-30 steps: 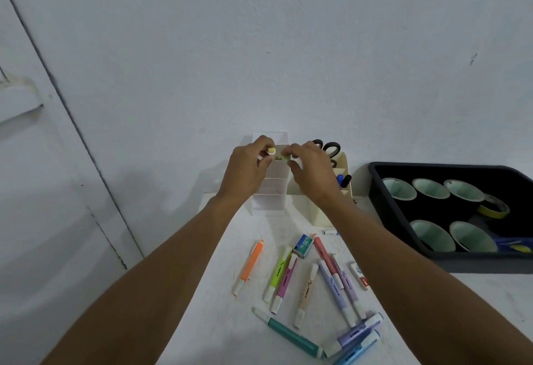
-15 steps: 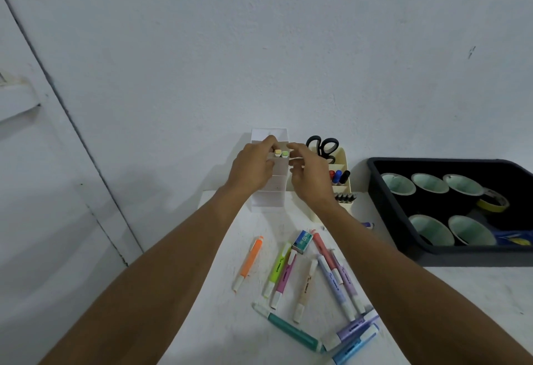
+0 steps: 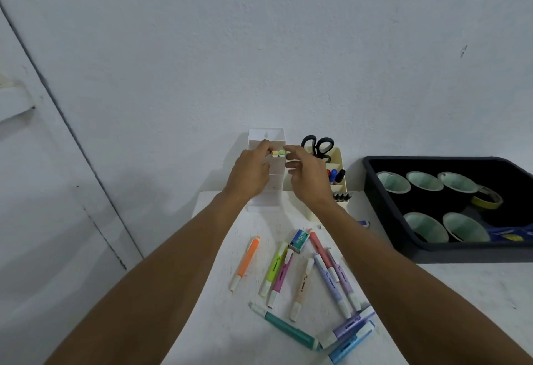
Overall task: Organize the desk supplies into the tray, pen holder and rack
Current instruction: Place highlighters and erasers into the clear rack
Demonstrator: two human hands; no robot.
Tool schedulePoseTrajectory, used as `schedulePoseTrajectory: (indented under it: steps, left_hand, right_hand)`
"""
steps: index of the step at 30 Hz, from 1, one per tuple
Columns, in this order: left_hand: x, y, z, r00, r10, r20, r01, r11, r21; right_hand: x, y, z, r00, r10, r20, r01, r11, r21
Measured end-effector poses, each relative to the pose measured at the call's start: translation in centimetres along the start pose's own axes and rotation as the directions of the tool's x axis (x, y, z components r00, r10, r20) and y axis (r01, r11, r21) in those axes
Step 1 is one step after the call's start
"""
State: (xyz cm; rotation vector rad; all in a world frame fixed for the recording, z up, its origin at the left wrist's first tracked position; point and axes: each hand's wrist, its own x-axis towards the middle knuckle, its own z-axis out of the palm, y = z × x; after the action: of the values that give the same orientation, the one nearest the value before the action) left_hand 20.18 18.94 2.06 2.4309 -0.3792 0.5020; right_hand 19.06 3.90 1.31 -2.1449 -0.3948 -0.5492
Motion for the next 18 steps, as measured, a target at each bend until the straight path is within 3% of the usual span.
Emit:
schedulePoseTrajectory:
  steps: [6, 13, 18]
  left_hand:
    - [0.03, -0.14, -0.02, 1.000, -0.020, 0.009, 0.020, 0.999, 0.029]
    - [-0.27, -0.09, -0.41, 0.994, 0.042, -0.098, -0.043, 0.999, -0.015]
    - [-0.50, -0.40, -0.06, 0.999, -0.041, 0.011, 0.041, 0.996, -0.082]
  right_hand:
    - [-0.38, -0.38, 0.29, 0.999, -0.038, -0.020, 0.037, 0.999, -0.013]
    - [-0.63, -0.18, 0.20, 0.999, -0.049, -0.002, 0.049, 0.999, -0.018]
    - [-0.85, -0.32, 0.19, 1.000, -0.005, 0.012, 0.005, 1.000, 0.016]
